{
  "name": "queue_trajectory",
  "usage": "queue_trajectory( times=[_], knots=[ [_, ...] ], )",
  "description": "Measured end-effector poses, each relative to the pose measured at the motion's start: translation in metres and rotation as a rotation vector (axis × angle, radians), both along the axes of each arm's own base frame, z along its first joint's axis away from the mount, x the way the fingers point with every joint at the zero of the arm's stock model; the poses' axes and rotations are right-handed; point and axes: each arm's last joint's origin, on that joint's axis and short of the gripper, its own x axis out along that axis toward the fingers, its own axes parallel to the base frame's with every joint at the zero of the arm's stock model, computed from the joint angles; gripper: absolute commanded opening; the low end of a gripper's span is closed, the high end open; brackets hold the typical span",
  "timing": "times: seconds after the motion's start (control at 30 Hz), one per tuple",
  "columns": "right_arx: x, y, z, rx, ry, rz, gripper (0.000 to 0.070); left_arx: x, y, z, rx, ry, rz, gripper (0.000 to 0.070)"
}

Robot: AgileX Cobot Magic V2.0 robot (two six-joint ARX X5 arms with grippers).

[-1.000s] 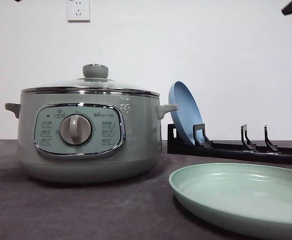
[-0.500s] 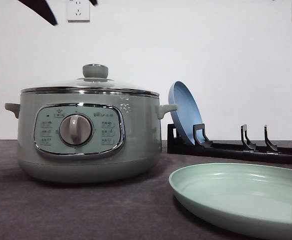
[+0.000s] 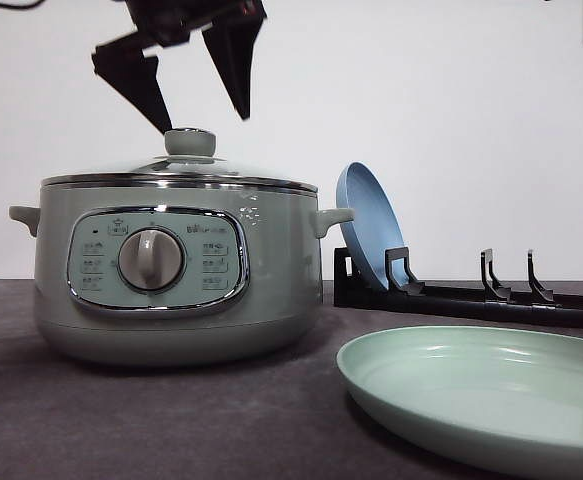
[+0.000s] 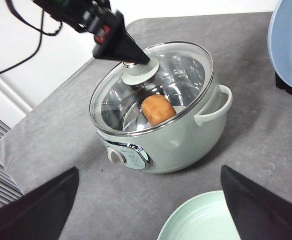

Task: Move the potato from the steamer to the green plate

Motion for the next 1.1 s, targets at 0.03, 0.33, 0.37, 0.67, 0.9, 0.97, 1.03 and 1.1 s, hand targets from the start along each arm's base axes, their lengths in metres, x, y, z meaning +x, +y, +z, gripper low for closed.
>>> queue_trajectory(
  times=[0.03, 0.33, 0.37, 0.67, 0.9, 0.97, 1.03, 1.1],
  knots=[
    [0.0, 0.0, 0.0, 0.0, 0.0, 0.0, 0.0573, 0.0015, -0.0009, -0.0029, 0.005, 0.008, 0.0, 0.07],
    [0.0, 0.0, 0.0, 0.0, 0.0, 0.0, 0.0573, 0.0041, -0.0016, -0.0094, 0.047, 0.023, 0.016, 0.0696],
    [0.0, 0.0, 0.0, 0.0, 0.0, 0.0, 0.0573, 0.0037, -0.0013, -0.0097, 0.05, 0.028, 0.015, 0.0687],
    [0.0, 0.0, -0.0001, -0.001, 0.0, -0.002, 0.0573, 0.0031, -0.001, -0.01, 0.054, 0.035, 0.016, 0.0433],
    [0.0, 0.0, 0.0, -0.001, 0.0, -0.002, 0.0573, 0.0032, -0.0009, -0.0096, 0.057, 0.031, 0.016, 0.0092],
    [0.0, -0.0001, -0.0001, -0.001, 0.0, -0.002, 0.0573, 0.0031, -0.0009, -0.0094, 0.059, 0.03, 0.013, 0.0009],
    [0.0, 0.0, 0.0, -0.001, 0.0, -0.002, 0.0573, 0.0031, -0.0009, -0.0092, 0.059, 0.029, 0.011, 0.0003],
    [0.0, 0.0, 0.0, -0.001, 0.0, -0.002, 0.0573, 0.0031, -0.0009, -0.0091, 0.059, 0.029, 0.011, 0.0003]
  ],
)
